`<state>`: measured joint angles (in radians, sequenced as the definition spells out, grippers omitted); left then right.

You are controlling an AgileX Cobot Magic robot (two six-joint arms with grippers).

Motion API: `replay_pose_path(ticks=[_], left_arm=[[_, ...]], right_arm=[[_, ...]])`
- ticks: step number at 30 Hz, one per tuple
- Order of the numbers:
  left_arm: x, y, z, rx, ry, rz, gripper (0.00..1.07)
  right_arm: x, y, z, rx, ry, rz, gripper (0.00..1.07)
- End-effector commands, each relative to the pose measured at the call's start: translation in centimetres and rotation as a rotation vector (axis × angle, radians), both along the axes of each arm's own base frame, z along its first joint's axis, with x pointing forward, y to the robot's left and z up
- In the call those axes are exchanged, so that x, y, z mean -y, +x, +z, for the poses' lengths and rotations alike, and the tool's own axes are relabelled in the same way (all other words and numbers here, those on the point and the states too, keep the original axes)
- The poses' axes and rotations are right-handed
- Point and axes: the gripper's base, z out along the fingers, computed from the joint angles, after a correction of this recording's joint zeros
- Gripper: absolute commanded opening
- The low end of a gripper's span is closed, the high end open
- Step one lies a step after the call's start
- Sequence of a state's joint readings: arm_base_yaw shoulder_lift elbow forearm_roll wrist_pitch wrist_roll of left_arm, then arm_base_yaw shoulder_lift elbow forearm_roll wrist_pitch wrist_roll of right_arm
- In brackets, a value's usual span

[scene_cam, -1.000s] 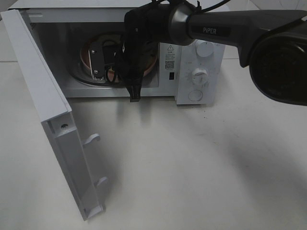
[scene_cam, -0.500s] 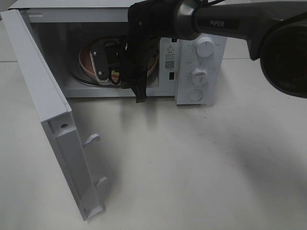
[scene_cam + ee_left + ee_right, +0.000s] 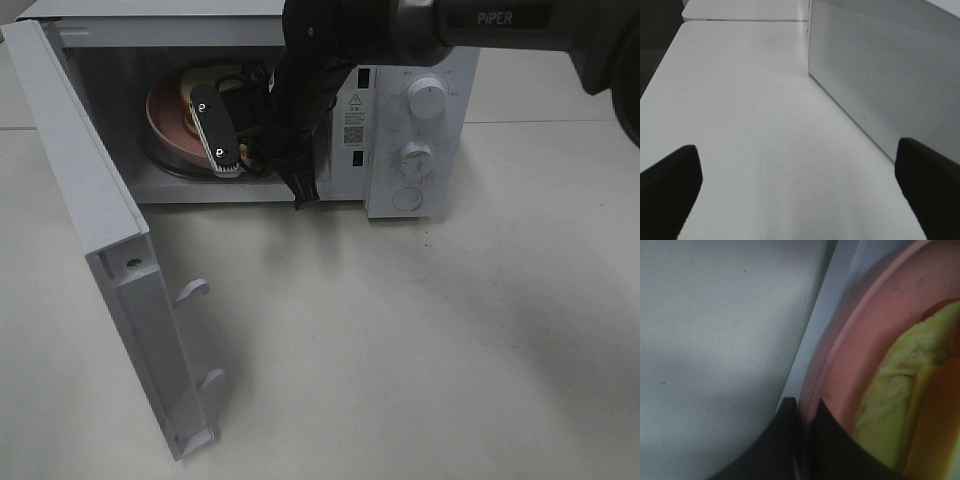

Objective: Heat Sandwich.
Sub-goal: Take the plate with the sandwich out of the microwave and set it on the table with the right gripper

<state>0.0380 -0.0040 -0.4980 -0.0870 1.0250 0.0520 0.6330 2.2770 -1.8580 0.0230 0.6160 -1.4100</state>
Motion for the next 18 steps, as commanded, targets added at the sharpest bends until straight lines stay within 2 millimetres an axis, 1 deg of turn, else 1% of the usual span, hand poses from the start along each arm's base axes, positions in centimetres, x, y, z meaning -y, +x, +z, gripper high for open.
replay_pose_path(ticks=[1,4,9,10,11,15,18], left_arm=[[0.0,-0.4,-0.2,0.020,-0.005,-0.003,1.03],[0.0,-0.4,-0.2,0.020,-0.005,-0.003,1.03],[0.0,-0.4,-0.2,0.020,-0.005,-0.003,1.03],[0.0,-0.4,-0.2,0.020,-0.005,-0.003,1.03],[0.0,-0.4,-0.2,0.020,-0.005,-0.003,1.03],[0.0,-0.4,-0.2,0.020,-0.005,-0.003,1.03],[0.0,-0.4,-0.2,0.020,-0.005,-0.003,1.03]], right_arm=[[0.4,-0.3,1.6,0.049,0.021,0.039,0.00],[0.7,-0.8,2.0,0.058,0.023,0.060,0.00],[1.5,-2.0,1.7,0.043,-0.011,0.096,0.00],[1.9,-2.5,1.8,0.046,-0.027,0.121,0.00],[1.9,-2.5,1.8,0.046,-0.027,0.121,0.00],[2.6,-3.6,1.8,0.041,-0.044,0.142,0.00],[3.0,-4.1,1.8,0.040,-0.054,0.155,0.00]])
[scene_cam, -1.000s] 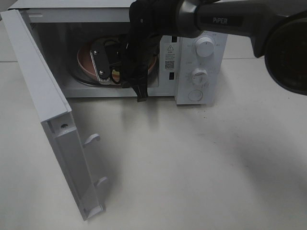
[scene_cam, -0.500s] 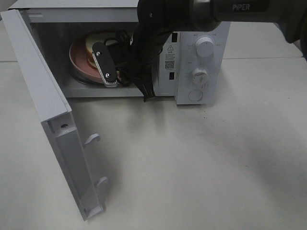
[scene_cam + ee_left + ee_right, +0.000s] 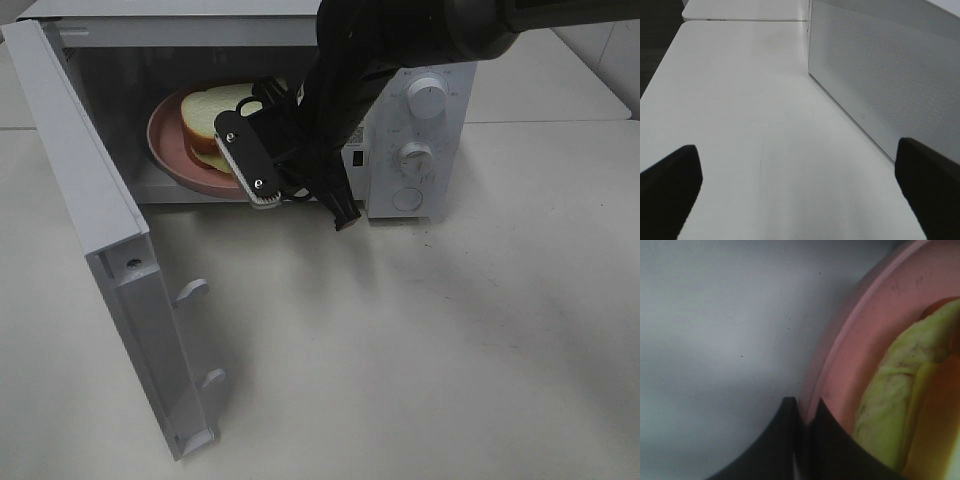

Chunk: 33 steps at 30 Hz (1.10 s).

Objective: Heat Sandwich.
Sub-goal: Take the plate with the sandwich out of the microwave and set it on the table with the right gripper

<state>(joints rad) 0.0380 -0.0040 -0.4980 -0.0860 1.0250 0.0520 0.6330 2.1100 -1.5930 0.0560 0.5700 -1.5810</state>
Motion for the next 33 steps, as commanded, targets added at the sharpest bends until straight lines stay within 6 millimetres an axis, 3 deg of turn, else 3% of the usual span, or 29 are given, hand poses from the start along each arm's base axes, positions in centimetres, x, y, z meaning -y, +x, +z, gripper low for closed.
replay_pose_path(ticks=[1,21,33], left_arm=[[0.0,-0.4,-0.2,0.020,-0.006,-0.003,1.03],[0.0,-0.4,-0.2,0.020,-0.006,-0.003,1.03],[0.0,-0.4,-0.2,0.020,-0.006,-0.003,1.03]], right_arm=[[0.6,-0.5,1.2,0.051,0.016,0.030,0.00],[3.6,-6.2,2.9,0.048,0.001,0.064,0.00],[6.3,-9.8,4.2,0.046,-0.005,0.066,0.00]])
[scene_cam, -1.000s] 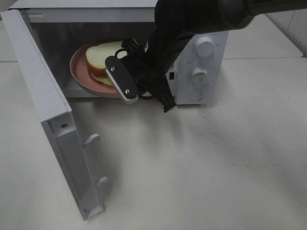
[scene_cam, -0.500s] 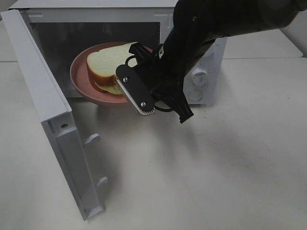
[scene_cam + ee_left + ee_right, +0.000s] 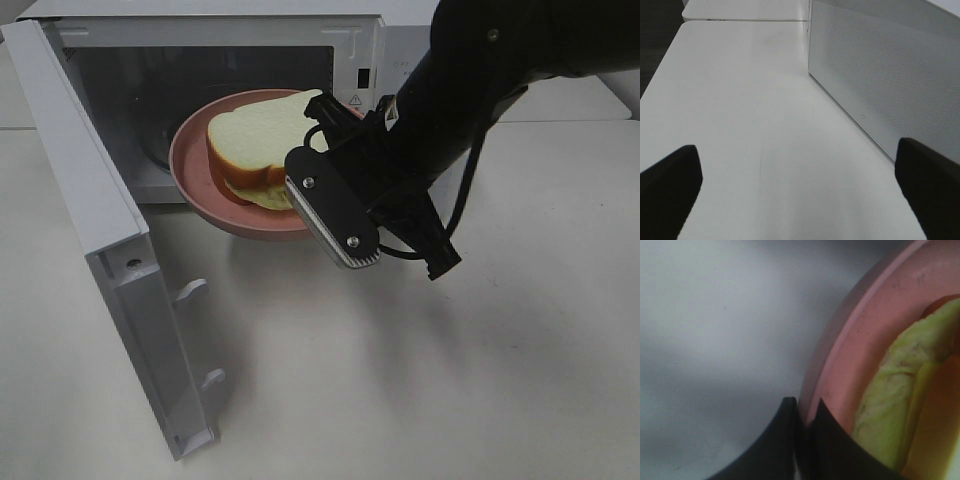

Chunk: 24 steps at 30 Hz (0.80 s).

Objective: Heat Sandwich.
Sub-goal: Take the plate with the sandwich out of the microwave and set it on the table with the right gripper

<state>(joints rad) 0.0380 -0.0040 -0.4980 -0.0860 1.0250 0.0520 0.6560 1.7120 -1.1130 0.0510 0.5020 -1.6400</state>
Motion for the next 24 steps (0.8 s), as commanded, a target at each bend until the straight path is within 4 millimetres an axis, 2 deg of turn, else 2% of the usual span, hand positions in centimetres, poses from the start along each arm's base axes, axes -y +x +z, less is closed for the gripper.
replay_pose_path(ticks=[1,24], left_arm=[[0.0,-0.4,-0.2,0.020,-0.006,-0.003,1.03],[0.0,-0.4,-0.2,0.020,-0.006,-0.003,1.03]], right_arm=[[0.5,-0.5,1.0,0.035,0.030,-0.008,0.00],[6.4,-7.7,1.6,-0.005,-0.007,-0.082,0.01]])
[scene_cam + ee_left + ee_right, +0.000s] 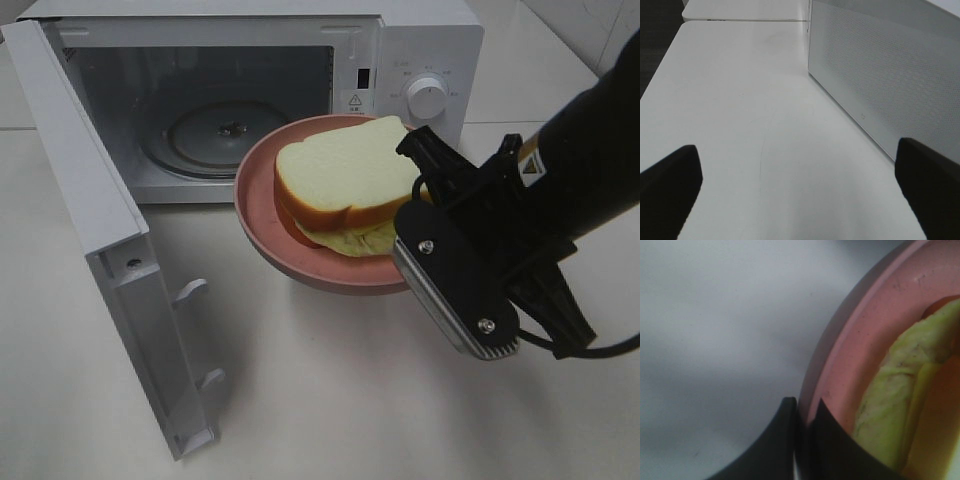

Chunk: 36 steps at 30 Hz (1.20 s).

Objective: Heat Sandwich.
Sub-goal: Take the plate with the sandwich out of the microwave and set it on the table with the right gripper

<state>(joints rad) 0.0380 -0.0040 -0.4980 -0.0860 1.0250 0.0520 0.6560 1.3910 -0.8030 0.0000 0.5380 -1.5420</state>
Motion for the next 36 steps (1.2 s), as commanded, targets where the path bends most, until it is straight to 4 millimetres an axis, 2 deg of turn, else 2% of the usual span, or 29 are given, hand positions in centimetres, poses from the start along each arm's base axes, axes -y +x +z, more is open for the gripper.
replay_pose_path(ticks=[1,11,14,22,32,36], left_arm=[[0.0,-0.4,-0.2,0.020,-0.006,-0.003,1.03],[0.0,-0.4,-0.2,0.020,-0.006,-0.003,1.03],[0.0,-0.4,-0.2,0.020,-0.006,-0.003,1.03],[0.0,-0.4,-0.2,0.020,-0.006,-0.003,1.03],[0.0,-0.4,-0.2,0.020,-0.006,-0.003,1.03],[0.0,-0.4,-0.2,0.020,-0.006,-0.003,1.03]], right_arm=[[0.6,-0.6,0.4,0.015,0.010,-0.019,0.01],[3.3,-3.1,0.5,0.031,-0.022,-0.106,0.01],[4.2,-3.7,0.5,0.043,-0.025,-0.181,0.01],[5.3,-3.8,0.3,0.038,-0.058,-0.355,0.01],[6.6,-3.5,0.5,0.067,-0.068,-0.656,0.01],[6.9,-3.6,0.5,0.064,-0.075,-0.717,0.01]])
